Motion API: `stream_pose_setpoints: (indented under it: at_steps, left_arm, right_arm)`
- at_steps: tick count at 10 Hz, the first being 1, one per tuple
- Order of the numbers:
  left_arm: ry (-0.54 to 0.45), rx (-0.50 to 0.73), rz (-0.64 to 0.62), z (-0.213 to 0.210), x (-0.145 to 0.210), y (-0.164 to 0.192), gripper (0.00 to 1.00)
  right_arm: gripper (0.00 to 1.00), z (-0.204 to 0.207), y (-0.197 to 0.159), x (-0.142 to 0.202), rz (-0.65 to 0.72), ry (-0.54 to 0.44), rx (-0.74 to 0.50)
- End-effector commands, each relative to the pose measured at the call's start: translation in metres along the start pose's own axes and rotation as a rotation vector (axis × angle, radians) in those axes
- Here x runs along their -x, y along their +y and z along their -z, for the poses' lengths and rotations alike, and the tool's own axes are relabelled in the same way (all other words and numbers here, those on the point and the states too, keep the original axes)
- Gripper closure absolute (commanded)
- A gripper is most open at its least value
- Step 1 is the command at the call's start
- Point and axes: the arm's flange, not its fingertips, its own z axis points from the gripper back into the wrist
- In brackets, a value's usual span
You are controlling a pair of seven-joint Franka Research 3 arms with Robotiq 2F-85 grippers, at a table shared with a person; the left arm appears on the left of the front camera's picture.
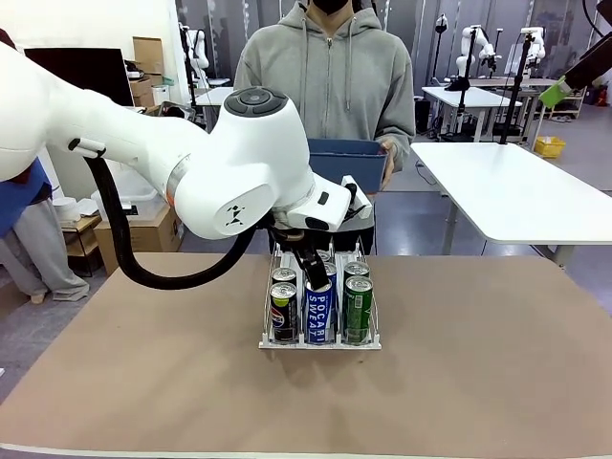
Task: Fill the beverage cans into the dispenser.
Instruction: Pick up the Pepsi coke handed by the human.
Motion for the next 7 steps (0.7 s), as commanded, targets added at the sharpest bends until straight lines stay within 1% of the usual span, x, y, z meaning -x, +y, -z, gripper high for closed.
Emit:
stream_pose_setpoints:
  at_steps: [1,5,6,7]
  left_arm:
    - [0.005,0.000,0.012,-0.001,-0.001,0.002,0.00]
    - [-0.001,0.000,0.000,0.000,0.000,0.000,0.00]
    - [-0.005,0.068,0.041,-0.021,0.010,0.016,0.00]
    - [0.032,0.126,0.040,-0.051,0.032,0.039,0.00]
  right_arm:
    - [0.00,0.001,0.000,0.000,0.000,0.001,0.000]
    - [0.00,0.001,0.000,0.000,0.000,0.001,0.000]
    - [0.00,0.001,0.000,0.000,0.000,0.001,0.000]
    - [0.00,0.001,0.000,0.000,0.000,0.001,0.000]
